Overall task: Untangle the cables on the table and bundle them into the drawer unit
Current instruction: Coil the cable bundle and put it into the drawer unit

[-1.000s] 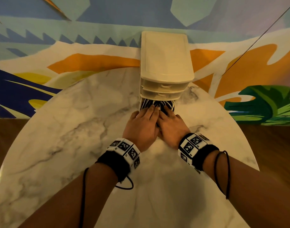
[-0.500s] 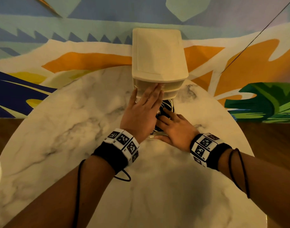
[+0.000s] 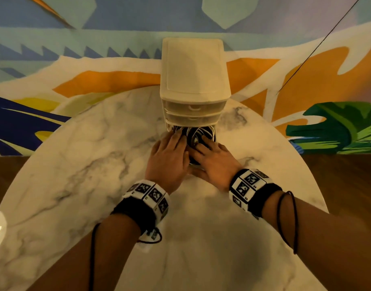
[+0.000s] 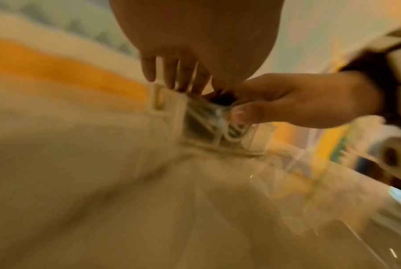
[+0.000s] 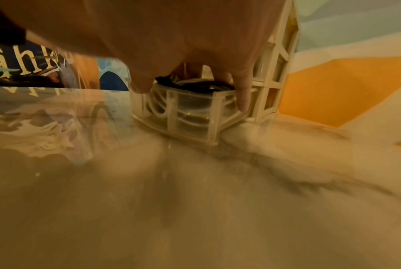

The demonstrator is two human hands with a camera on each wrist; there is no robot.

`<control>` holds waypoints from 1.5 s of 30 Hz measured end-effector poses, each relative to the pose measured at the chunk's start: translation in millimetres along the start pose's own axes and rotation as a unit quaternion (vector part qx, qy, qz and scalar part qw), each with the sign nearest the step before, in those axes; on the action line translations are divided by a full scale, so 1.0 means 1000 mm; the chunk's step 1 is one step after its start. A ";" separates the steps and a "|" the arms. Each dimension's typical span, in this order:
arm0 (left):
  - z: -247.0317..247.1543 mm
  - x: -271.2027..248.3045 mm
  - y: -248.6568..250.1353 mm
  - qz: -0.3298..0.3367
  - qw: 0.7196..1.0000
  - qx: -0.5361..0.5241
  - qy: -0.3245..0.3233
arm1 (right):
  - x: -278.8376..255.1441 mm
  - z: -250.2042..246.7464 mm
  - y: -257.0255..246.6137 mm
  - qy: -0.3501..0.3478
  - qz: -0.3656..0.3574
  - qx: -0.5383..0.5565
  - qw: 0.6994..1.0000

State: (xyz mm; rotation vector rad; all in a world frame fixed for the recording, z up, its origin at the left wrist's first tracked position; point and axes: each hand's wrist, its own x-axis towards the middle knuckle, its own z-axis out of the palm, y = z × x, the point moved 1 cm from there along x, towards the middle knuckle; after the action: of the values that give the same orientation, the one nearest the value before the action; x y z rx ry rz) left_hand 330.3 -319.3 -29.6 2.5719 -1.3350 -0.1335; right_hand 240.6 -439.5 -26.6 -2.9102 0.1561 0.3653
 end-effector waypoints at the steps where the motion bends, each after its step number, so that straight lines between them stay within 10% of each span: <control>1: 0.007 -0.004 -0.005 -0.011 1.000 -0.008 -0.012 | -0.002 0.001 -0.002 0.010 0.012 -0.002 1.000; 7: 0.010 -0.003 -0.001 -0.013 0.999 0.009 -0.036 | -0.003 -0.001 0.005 0.029 0.107 0.028 0.993; 45: 0.009 0.005 0.012 -0.025 0.994 -0.006 -0.103 | 0.010 0.002 -0.008 -0.011 0.164 -0.001 0.986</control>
State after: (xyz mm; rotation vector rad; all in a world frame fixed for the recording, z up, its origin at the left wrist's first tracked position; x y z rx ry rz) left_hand 322.0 -332.0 -35.0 2.6414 -1.3330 -0.4241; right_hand 250.8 -432.1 -29.2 -2.8791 0.6360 0.4486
